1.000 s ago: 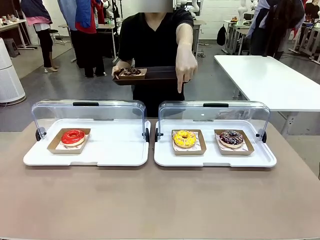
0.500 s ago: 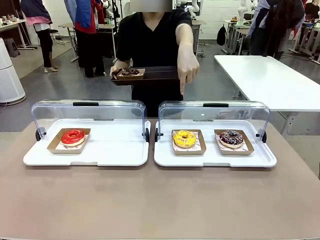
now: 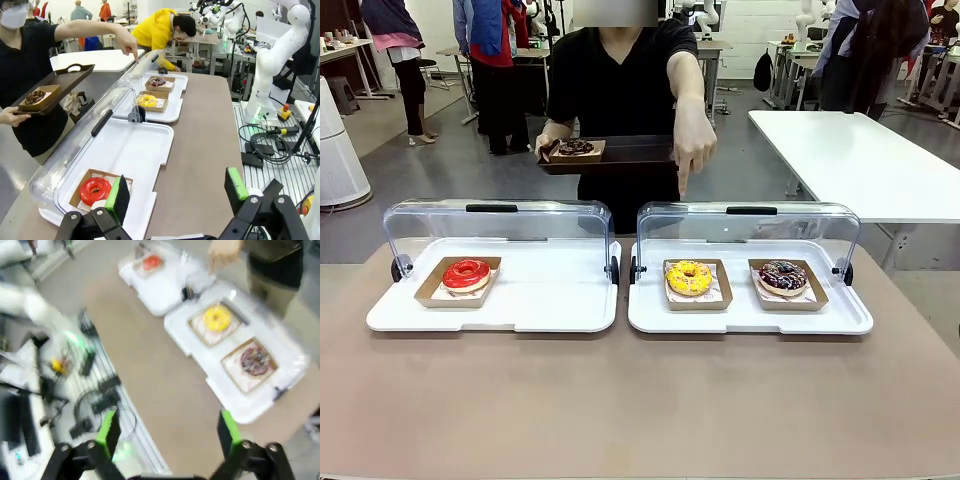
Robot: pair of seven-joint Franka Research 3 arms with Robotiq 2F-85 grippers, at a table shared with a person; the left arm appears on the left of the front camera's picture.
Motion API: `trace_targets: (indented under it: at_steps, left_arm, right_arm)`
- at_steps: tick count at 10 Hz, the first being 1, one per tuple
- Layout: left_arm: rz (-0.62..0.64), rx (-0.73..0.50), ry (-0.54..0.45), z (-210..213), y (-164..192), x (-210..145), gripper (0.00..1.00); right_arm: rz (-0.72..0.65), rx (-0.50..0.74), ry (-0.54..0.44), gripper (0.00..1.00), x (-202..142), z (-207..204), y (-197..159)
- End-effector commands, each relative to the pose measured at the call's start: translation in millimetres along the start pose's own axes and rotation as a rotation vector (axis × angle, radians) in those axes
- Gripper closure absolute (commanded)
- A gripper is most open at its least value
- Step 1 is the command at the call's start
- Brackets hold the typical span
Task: Provide the desired donut to the person.
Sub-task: Pick up and lift the Paper togo box containing the Donut pointed at by the person.
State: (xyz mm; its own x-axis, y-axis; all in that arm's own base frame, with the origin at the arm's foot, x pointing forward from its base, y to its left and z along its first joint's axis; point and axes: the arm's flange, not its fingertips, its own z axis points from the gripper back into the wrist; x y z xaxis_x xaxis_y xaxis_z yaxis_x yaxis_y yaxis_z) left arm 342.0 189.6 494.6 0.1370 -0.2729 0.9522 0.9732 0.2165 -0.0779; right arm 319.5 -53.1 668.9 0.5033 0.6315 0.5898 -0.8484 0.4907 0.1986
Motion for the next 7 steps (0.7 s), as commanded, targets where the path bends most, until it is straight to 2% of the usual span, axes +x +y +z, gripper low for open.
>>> trace_targets:
  at_steps: [1,2,4,5,7]
  left_arm:
    - [-0.011,0.001,-0.021,1,-1,0,0.0]
    - [-0.011,0.001,-0.021,1,-1,0,0.0]
    - [-0.011,0.001,-0.021,1,-1,0,0.0]
    - [-0.011,0.001,-0.021,1,-1,0,0.0]
    - [-0.011,0.001,-0.021,1,-1,0,0.0]
  right_arm:
    - [0.15,-0.081,0.198,0.0,45,-29,24]
    - [0.211,-0.154,0.23,0.0,79,-52,38]
    - [0.346,-0.267,0.279,0.0,110,-102,55]
    - [0.423,-0.293,0.259,0.0,123,-126,56]
    - [0.53,-0.253,0.226,0.0,130,-177,59]
